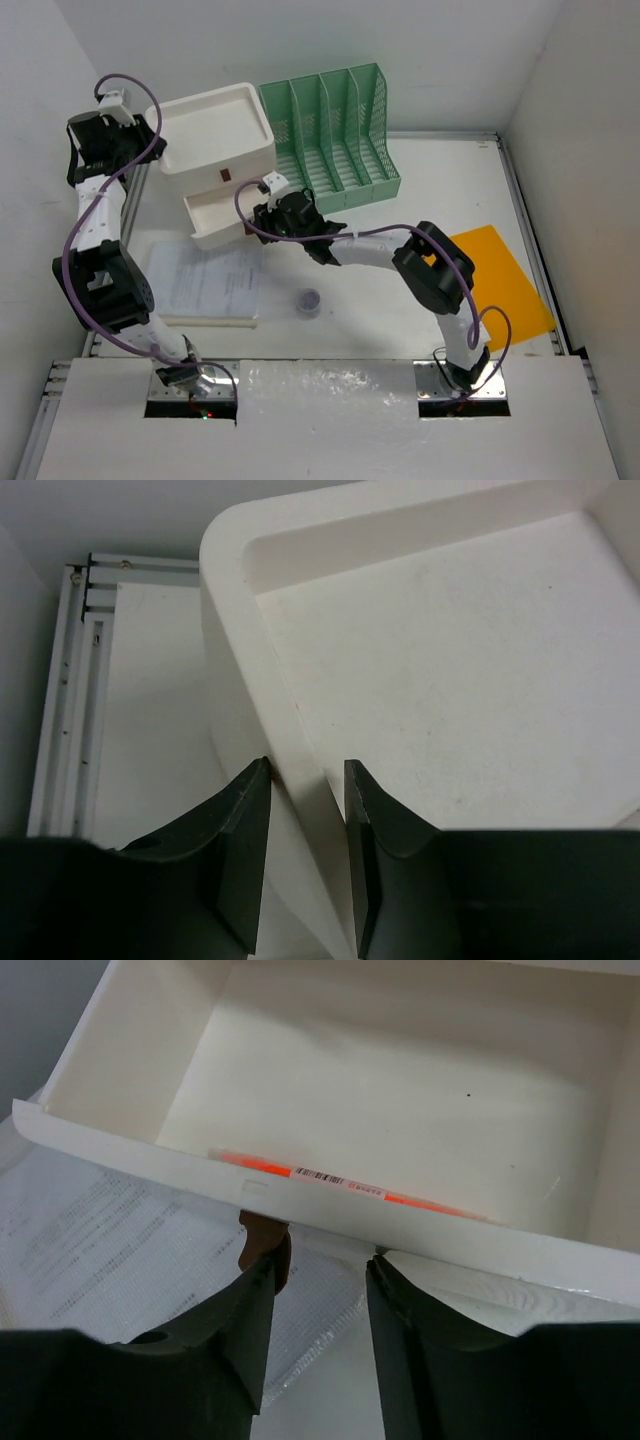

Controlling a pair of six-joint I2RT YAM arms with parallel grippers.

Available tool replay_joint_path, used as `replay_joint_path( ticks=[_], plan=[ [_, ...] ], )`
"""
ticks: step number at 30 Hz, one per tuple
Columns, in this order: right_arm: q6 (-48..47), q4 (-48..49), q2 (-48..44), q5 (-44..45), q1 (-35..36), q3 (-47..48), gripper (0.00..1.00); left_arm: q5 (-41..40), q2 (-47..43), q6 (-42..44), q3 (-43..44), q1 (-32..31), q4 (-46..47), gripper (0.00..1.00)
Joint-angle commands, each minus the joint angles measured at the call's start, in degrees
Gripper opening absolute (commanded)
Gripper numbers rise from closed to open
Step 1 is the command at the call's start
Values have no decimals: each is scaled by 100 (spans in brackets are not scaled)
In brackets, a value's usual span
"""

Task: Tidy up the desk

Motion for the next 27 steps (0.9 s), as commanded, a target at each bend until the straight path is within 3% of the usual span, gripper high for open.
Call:
replay_joint_path(
  ticks=[1,14,27],
  plan=[
    [-76,978,-345,393,39,-46,44,1596,198,-808,-250,-295,-1502,0],
    [-251,514,-556,315,346,-90,55,1130,470,-1046,277,-295,-1362,0],
    [547,135,-758,-774,338,-143,61,998,602,-879,304,-295,-1370,0]
  ],
)
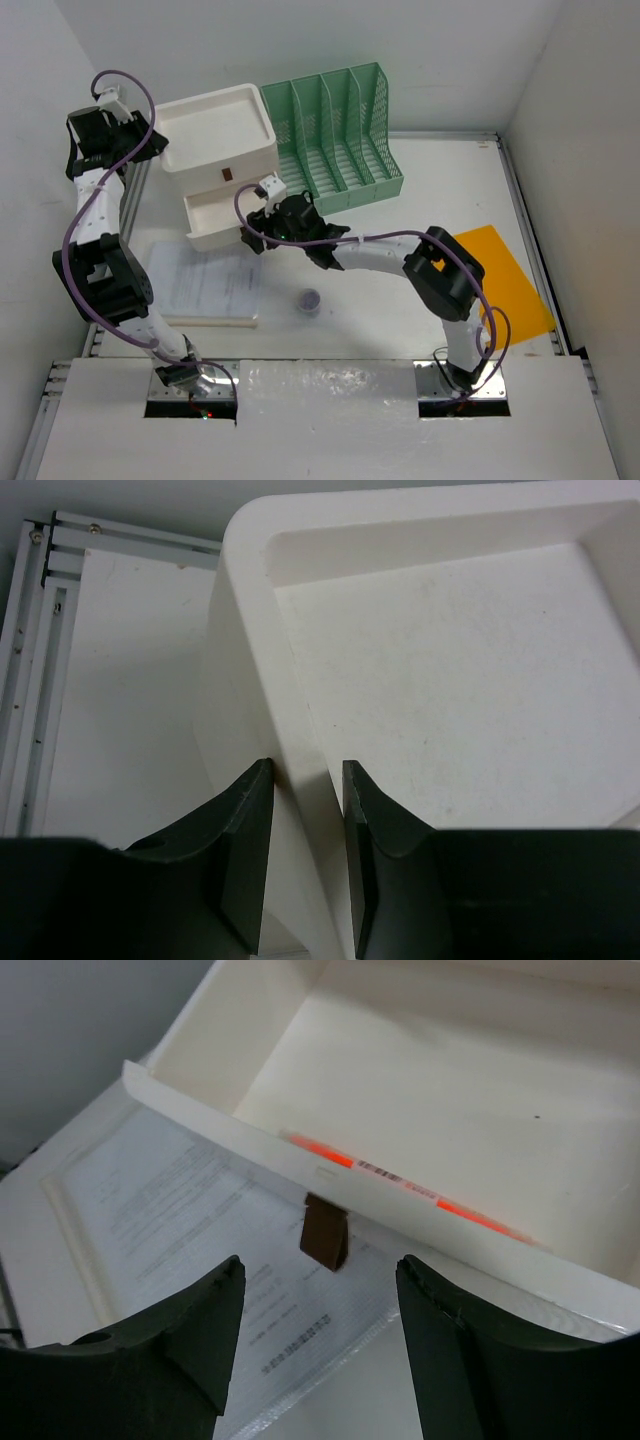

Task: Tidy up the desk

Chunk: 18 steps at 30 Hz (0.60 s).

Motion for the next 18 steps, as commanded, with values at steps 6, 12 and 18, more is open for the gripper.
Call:
replay_joint_path(
  ticks=[6,12,18],
  plan=[
    [815,266,-172,-898,58,288,62,959,239,-151,-173,-309,-990,0],
    [947,342,223,-310,-101,456,54,985,283,-89,-190,-291,-990,0],
    [964,1354,645,201,-101,543,44,1196,388,-98,-147,-282,-990,0]
  ],
)
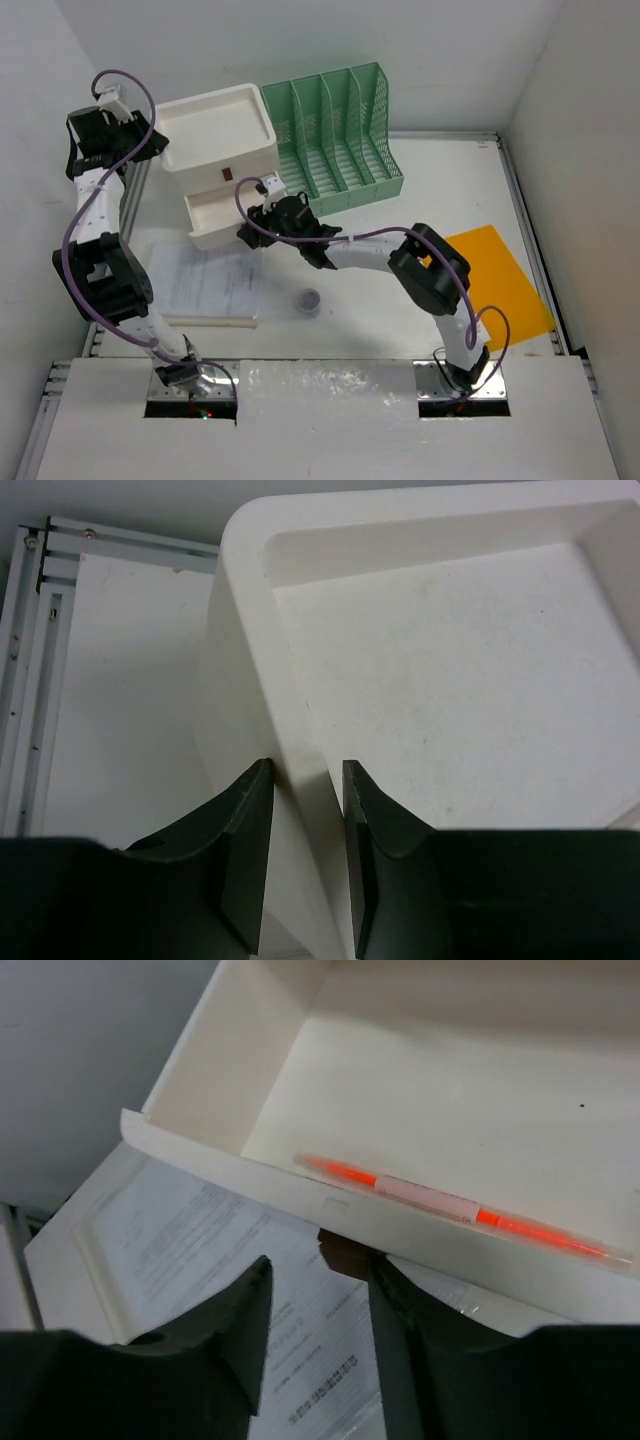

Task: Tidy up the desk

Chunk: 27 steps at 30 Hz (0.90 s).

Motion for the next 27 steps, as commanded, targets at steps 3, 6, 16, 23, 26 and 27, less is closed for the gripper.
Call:
replay_joint_path(
  ticks=[3,6,16,23,26,27],
  plan=[
    [27,958,220,512,-37,369,37,1133,367,-100,-149,-282,-1018,0],
    [-44,932,220,678,-37,387,36,1159,358,-56,-166,-282,-1001,0],
    [-501,545,878,837,-125,1572,33,1265,323,49,-158,-282,-1027,0],
    [-483,598,1265,987,-292,2082,33,1387,305,155,-166,-282,-1071,0],
    [-484,668,1529,1074,-336,2363,34,1431,305,163,-175,-282,-1080,0],
    [-466,633,1616,1109,-371,2616,35,1431,305,163,-175,-282,-1062,0]
  ],
)
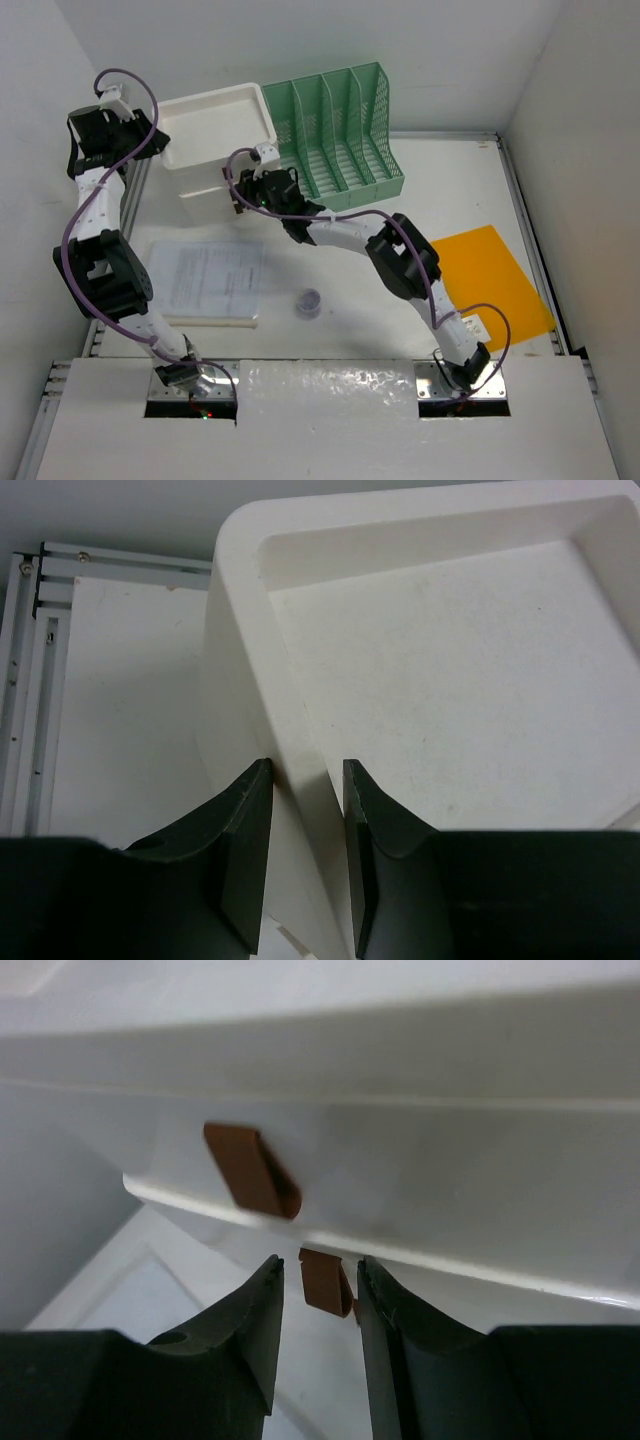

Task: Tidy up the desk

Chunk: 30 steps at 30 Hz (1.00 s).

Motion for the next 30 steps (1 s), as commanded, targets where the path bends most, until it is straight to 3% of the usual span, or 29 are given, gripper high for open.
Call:
replay_joint_path(
  ticks=[1,7,12,17,19,24,30],
  plan=[
    [-64,360,288,305,-89,682,35,1239,185,15,-206,-282,-1267,0],
    [-406,-168,1097,411,-125,1860,35,1195,202,103,-206,-282,-1285,0],
    [-801,112,747,446,-125,1388,35,1204,273,85,-188,-256,-1276,0],
    [-899,754,-61,700,33,-27,37,1265,256,-72,-319,-221,-1049,0],
    [-767,1132,-19,771,121,-404,43,1283,203,-178,-390,-221,-943,0],
    [-92,1177,682,1167,165,-240,43,1213,106,-257,-461,-221,-846,0],
    [-222,1405,1281,1659,271,453,44,1186,-26,-415,-636,-221,-644,0]
  ],
)
